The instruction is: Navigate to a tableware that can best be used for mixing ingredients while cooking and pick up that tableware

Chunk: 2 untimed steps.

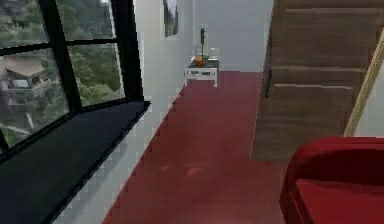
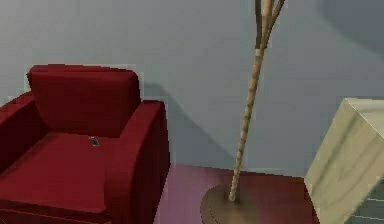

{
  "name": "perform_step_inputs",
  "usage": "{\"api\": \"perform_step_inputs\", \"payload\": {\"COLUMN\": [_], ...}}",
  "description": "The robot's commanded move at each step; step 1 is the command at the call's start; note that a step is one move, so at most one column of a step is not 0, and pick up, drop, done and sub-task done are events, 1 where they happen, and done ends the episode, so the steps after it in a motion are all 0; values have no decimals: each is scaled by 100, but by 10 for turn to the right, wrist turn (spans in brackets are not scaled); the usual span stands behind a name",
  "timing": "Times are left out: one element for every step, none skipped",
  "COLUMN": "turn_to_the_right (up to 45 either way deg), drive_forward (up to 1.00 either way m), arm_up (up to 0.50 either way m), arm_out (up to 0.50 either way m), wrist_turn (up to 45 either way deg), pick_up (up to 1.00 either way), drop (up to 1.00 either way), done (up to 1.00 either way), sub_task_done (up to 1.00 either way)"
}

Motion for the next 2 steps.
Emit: {"api": "perform_step_inputs", "payload": {"turn_to_the_right": [30, 0], "drive_forward": [0, 100], "arm_up": [0, 0], "arm_out": [0, 0], "wrist_turn": [0, 0], "pick_up": [0, 0], "drop": [0, 0], "done": [0, 0], "sub_task_done": [0, 0]}}
